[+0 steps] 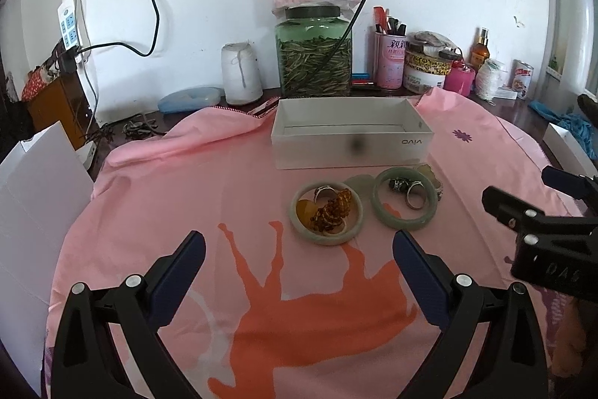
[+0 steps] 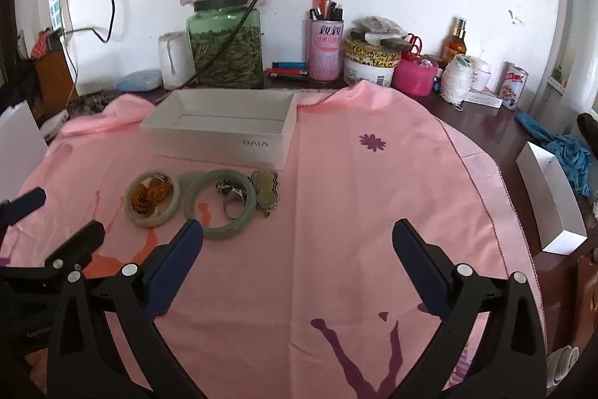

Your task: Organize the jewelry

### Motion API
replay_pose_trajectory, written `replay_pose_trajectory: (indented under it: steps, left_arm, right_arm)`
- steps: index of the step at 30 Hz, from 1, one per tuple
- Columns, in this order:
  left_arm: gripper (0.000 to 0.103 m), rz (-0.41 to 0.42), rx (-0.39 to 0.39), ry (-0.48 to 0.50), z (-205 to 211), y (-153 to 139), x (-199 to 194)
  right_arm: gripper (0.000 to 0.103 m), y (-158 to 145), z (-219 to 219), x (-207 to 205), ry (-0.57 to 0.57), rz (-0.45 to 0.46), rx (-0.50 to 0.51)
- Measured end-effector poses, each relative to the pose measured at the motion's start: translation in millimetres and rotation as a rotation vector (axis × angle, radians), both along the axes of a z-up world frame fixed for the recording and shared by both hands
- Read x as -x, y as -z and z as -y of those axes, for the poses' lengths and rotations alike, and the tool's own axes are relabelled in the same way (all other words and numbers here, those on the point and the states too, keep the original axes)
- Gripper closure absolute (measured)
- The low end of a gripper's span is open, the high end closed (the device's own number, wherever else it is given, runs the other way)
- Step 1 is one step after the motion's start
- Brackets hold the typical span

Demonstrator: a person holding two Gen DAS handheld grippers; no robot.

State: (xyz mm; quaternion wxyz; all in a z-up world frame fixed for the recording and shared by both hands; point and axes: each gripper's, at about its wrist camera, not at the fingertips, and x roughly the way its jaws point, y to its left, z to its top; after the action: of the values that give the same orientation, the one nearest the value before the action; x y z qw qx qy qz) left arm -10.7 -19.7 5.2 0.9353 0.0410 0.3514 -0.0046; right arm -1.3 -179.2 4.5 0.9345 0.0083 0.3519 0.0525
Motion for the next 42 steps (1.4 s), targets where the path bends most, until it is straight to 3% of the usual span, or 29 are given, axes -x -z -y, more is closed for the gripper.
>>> replay_pose_trajectory:
  steps: [7, 11, 15, 22, 31, 42]
  left_arm:
    - [0.005, 0.045, -0.049, -0.023, 5, -6, 22]
    - [0.005, 0.038, -0.03, -0.047, -1, 7, 19]
    - [0.005, 0.014, -0.023, -0.062, -8, 12, 12]
    - [0.005, 0.029, -0.059, -0.032, 0, 13, 17]
    - [0.005, 0.077, -0.064, -0.032, 3, 8, 23]
    - [0.005, 0.114, -0.052, -0.055, -1, 3, 25]
  right_arm:
    - [0.006, -10, 0, 17, 0.003, 0.048, -0.065]
    - [0.006, 10, -4, 11, 0.01, 0.003, -0.035]
    - [0.006, 16, 0, 8, -0.02, -0.043, -0.106]
    - [0.006, 18, -6, 10, -0.025, -0.042, -0.06]
    - [0.006, 13, 0, 21, 0.017, 0.031, 0.015]
    - [0.006, 17, -8, 22, -0.024, 0.023, 0.027]
